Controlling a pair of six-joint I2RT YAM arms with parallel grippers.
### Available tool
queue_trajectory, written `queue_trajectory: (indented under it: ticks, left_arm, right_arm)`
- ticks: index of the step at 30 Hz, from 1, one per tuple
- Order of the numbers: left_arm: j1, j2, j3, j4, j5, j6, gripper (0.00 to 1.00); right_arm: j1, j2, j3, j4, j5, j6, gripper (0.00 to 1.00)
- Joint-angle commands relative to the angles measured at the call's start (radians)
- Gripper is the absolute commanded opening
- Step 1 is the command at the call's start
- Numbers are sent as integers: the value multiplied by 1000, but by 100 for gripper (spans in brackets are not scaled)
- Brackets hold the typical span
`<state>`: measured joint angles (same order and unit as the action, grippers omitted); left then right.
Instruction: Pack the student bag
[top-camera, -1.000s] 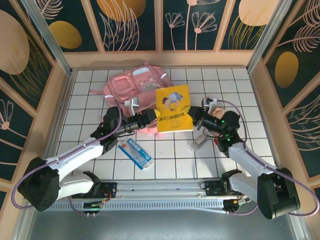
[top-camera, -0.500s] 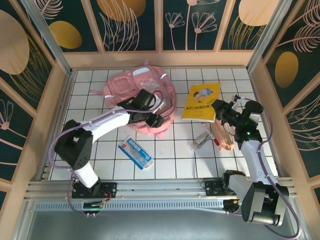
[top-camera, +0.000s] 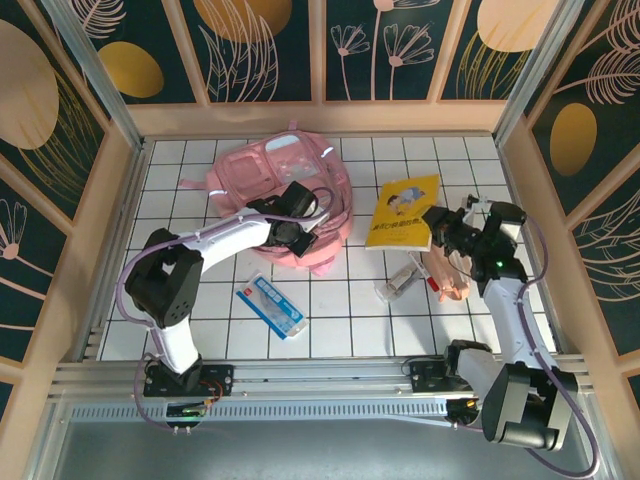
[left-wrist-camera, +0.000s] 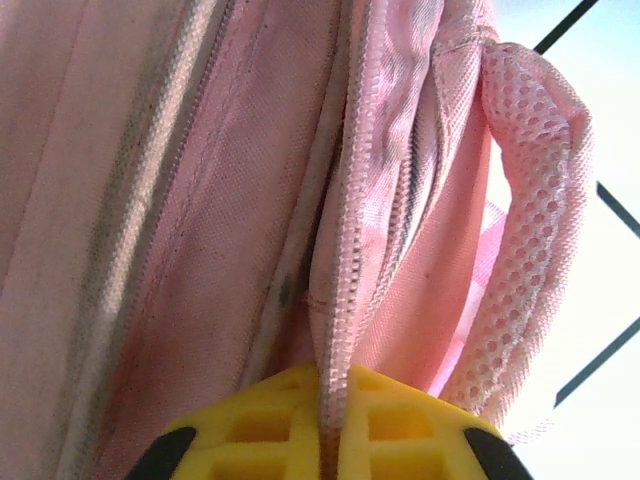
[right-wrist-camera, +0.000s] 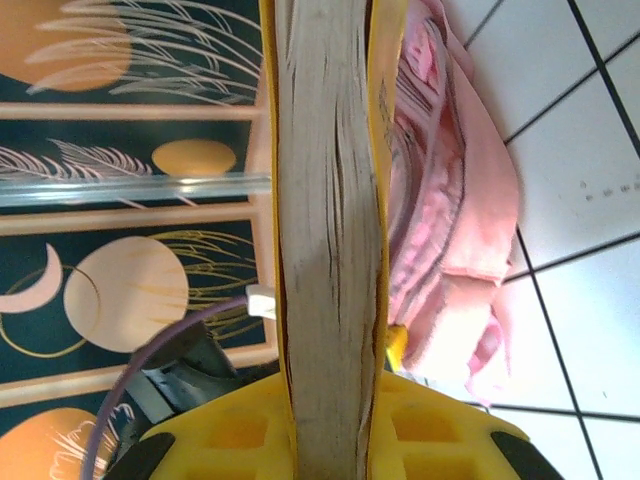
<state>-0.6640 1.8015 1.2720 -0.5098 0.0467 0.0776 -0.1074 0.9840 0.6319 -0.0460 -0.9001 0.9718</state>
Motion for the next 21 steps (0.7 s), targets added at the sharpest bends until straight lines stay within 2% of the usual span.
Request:
queue_trajectory:
  ticks: [1, 6, 9, 12, 15, 19, 21]
  left_arm:
    - [1, -76, 50, -55, -3, 12, 0]
    - [2, -95, 110, -101, -84, 48, 0]
    - [3, -121, 148, -96, -46, 55, 0]
    - [3, -122, 145, -64, 22, 53, 10]
    - [2, -104, 89, 1, 36, 91, 21]
    - [11, -4, 87, -21, 44, 133, 20]
    - [13, 27, 99, -40, 60, 138, 14]
  right_arm:
    - [31, 6, 77, -116, -52, -153, 0]
    - [121, 59, 78, -173, -115, -218, 0]
    - [198, 96, 82, -157, -132, -224, 0]
    - [214, 105, 76, -128, -113, -207, 0]
    - [215, 115, 70, -111, -98, -200, 0]
    - [203, 119, 65, -121, -83, -215, 0]
    - [194, 113, 63, -136, -80, -228, 0]
